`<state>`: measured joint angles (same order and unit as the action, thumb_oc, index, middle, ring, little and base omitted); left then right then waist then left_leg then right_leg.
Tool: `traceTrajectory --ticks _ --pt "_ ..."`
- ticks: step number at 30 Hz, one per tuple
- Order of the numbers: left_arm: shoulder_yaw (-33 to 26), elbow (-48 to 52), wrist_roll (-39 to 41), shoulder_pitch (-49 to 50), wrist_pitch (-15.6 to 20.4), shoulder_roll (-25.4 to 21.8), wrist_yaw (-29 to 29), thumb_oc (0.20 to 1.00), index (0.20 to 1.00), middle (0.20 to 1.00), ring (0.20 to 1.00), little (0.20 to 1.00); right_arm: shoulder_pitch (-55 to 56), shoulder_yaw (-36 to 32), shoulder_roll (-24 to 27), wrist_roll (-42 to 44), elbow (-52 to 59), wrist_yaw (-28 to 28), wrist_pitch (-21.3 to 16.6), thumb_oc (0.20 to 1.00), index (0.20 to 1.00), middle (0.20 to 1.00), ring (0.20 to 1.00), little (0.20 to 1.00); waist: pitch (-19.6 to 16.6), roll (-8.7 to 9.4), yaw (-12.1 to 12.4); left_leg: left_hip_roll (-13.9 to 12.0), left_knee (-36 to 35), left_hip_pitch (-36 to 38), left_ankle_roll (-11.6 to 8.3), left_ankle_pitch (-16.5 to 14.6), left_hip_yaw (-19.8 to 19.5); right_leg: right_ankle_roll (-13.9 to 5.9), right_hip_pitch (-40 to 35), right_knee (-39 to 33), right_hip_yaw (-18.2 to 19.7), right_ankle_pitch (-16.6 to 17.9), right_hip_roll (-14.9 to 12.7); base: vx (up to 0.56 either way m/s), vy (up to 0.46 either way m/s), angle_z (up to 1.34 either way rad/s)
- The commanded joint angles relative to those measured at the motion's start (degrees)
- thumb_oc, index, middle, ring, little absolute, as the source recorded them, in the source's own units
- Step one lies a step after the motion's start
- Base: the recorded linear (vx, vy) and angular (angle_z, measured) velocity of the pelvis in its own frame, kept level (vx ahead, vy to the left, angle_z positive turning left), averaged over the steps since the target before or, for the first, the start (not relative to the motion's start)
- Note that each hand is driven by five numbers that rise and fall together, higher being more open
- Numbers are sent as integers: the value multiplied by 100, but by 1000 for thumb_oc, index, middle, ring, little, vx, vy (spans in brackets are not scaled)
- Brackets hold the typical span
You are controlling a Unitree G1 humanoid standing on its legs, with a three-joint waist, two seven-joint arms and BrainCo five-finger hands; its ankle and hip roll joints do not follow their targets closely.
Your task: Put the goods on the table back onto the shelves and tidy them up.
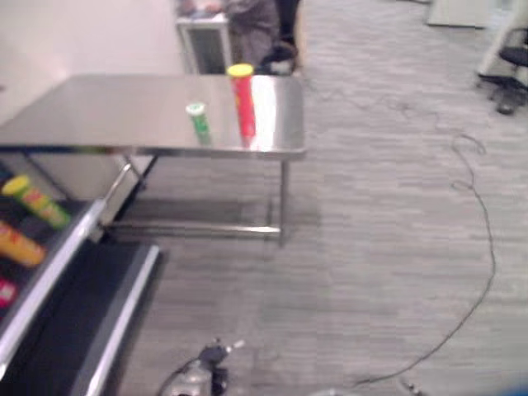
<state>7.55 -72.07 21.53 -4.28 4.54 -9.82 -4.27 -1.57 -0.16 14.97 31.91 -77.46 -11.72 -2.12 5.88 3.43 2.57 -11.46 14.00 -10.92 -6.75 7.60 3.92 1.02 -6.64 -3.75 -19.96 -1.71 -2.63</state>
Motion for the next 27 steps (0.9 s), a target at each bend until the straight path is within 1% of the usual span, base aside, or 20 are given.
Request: traceTrajectory --ticks 1,2,4,5,6,7,10,14,15,17,18,19,20,21,22,23,24,25,26,27 --pt "10 -169 330 -161 40 38 -26 1000 1000 1000 1000 1000 -266 -20 128 -285 26 17 -79 1000 1000 1000 1000 1000 419 -63 69 370 -1 402 369 -963 249 -373 -34 -64 288 -181 -475 203 85 11" --pt "-193 -144 603 -99 57 16 -15 1000 1000 1000 1000 1000 -269 -19 206 -339 90 31 -88 1000 1000 1000 1000 1000 381 -120 188 501 -431 189 293 -744 246 -407 -155 -93 260 -265 -465 229 113 22" --pt "-374 -143 844 -44 94 23 -11 1000 1000 1000 1000 1000 -287 21 220 -406 154 59 -107 1000 1000 1000 1000 1000 369 -237 307 563 -985 24 191 -344 106 -443 -266 -54 289 -401 -409 330 181 23" --pt "-430 -200 975 -37 117 71 4 1000 1000 1000 1000 1000 -301 88 196 -490 148 61 -90 1000 1000 1000 1000 1000 402 -278 410 596 -1358 -191 120 -186 -135 -452 -425 12 359 -542 -430 257 151 12" --pt "-430 -201 975 -40 118 72 5 1000 1000 1000 1000 1000 -303 86 197 -490 148 61 -90 1000 1000 1000 1000 1000 392 -283 406 594 -1366 -205 122 -172 -140 -452 -411 9 354 -532 -425 398 251 -4" --pt "-423 -247 1096 -44 122 113 26 1000 1000 1000 1000 1000 -300 147 131 -551 100 86 -45 1000 1000 1000 1000 1000 409 -300 508 517 -1594 -442 45 -87 -405 -501 -593 97 472 -664 -524 225 148 -10" --pt "-390 -317 1022 -42 130 135 17 1000 1000 1000 1000 1000 -261 163 75 -624 32 130 -18 1000 1000 1000 1000 1000 363 -325 538 402 -1851 -446 1 70 -556 -583 -714 160 628 -745 -605 304 238 -28" --pt "-354 -451 813 -45 110 83 73 1000 1000 1000 1000 1000 -173 149 38 -783 -105 197 56 1000 1000 1000 1000 1000 253 -298 593 232 -1623 -548 1 147 -504 -772 -983 231 836 -752 -938 346 403 -35" --pt "-353 -538 749 -47 90 61 98 1000 1000 1000 1000 1000 -169 127 12 -820 -150 218 73 1000 1000 1000 1000 1000 183 -263 624 267 -1525 -514 38 167 -505 -821 -964 297 892 -668 -1062 364 474 -52" --pt "-288 -623 530 -85 65 -58 94 1000 1000 1000 1000 1000 -103 46 -59 -830 -258 237 78 1000 1000 1000 1000 1000 60 -106 602 469 -1487 -329 176 182 -519 -964 -736 908 977 -94 -1403 312 421 -40" --pt "-287 -624 530 -86 64 -57 94 1000 1000 1000 1000 1000 -104 45 -58 -830 -259 237 78 1000 1000 1000 1000 1000 46 -109 606 465 -1485 -347 180 187 -517 -966 -718 900 982 -81 -1399 285 506 -2" --pt "-152 -580 207 -127 57 -149 55 1000 1000 1000 1000 1000 -73 46 -136 -704 -181 273 49 1000 1000 1000 1000 1000 50 -92 553 721 -1576 10 423 23 -406 -928 -356 1696 1047 452 -1655 270 537 7" --pt "-72 -595 62 -126 50 -178 84 1000 1000 1000 1000 1000 -27 48 -157 -668 -190 308 38 1000 1000 1000 1000 1000 62 -79 525 916 -1655 218 565 -82 -379 -923 -253 2114 1025 893 -1837 272 534 10" --pt "-71 -595 62 -126 50 -178 84 1000 1000 1000 1000 1000 -27 47 -157 -668 -190 308 38 1000 1000 1000 1000 1000 59 -80 526 915 -1654 215 565 -83 -378 -923 -250 2113 1027 895 -1836 336 610 25" --pt "15 -589 -44 -105 -31 -202 115 1000 1000 1000 1000 1000 11 27 -174 -603 -181 288 46 1000 1000 1000 1000 1000 111 -160 455 1239 -1747 626 824 -299 -401 -865 -50 3063 859 1391 -2260 393 634 24" --pt "43 -641 -140 -74 -72 -207 128 1000 1000 1000 1000 1000 42 38 -221 -587 -159 283 38 1000 1000 1000 1000 1000 124 -200 431 1352 -1791 826 917 -417 -378 -889 8 3321 669 1638 -2469 495 784 40" --pt "54 -650 -211 -43 -101 -232 108 1000 1000 1000 1000 1000 20 75 -237 -592 -113 277 53 1000 1000 1000 1000 1000 165 -266 360 1390 -1836 1005 994 -481 -430 -853 258 3683 708 1647 -2499 358 475 22" --pt "74 -675 -338 -23 -99 -243 97 1000 1000 1000 1000 1000 -20 152 -251 -584 -51 305 32 1000 1000 1000 1000 1000 217 -367 264 1331 -1891 1143 1004 -512 -500 -697 660 3898 840 1183 -2183 280 333 20" --pt "96 -703 -423 0 -91 -255 102 1000 1000 1000 1000 1000 -12 230 -272 -578 46 335 -3 1000 1000 1000 1000 1000 323 -458 142 1286 -1900 1266 1003 -505 -604 -522 1048 3866 990 644 -1671 236 201 14" --pt "105 -695 -472 10 -89 -253 117 1000 1000 1000 1000 1000 -29 273 -284 -531 148 347 -37 1000 1000 1000 1000 1000 436 -500 48 1257 -1900 1381 980 -512 -697 -452 1320 3715 1145 282 -1223 199 128 30"
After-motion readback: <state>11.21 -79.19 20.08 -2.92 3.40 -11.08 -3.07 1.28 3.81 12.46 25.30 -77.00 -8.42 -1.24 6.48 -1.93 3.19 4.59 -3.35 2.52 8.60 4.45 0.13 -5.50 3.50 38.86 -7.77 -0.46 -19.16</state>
